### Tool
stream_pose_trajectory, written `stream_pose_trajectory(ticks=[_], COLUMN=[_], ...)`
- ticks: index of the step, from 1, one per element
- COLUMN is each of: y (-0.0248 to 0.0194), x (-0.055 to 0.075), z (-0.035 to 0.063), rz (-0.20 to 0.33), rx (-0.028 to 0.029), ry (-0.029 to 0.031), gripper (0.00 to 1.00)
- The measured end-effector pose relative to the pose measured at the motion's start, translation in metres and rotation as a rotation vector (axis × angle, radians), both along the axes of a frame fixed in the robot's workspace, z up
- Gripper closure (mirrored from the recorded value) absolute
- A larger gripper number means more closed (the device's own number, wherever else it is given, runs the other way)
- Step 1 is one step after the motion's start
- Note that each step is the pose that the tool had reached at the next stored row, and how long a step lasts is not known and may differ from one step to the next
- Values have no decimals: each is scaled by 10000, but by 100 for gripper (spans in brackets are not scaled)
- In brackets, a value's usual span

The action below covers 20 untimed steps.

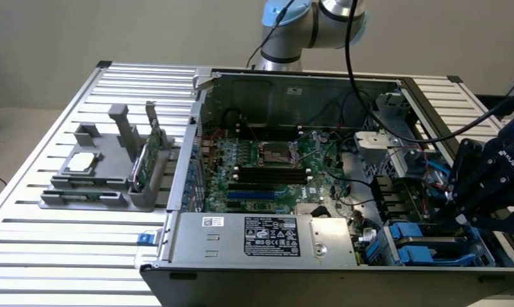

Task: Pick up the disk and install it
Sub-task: 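Insert the first disk wire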

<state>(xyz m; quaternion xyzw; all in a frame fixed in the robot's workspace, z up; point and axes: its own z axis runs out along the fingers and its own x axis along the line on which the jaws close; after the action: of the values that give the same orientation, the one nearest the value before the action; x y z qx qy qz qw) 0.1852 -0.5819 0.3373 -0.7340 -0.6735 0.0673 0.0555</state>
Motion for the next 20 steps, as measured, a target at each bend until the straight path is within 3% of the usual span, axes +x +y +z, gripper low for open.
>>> stream_pose_trajectory(ticks=[10, 20], y=[-19, -9], x=[1, 0], z=[1, 0], rz=[7, 95], rx=[-2, 0], ry=[3, 3], gripper=[84, 84])
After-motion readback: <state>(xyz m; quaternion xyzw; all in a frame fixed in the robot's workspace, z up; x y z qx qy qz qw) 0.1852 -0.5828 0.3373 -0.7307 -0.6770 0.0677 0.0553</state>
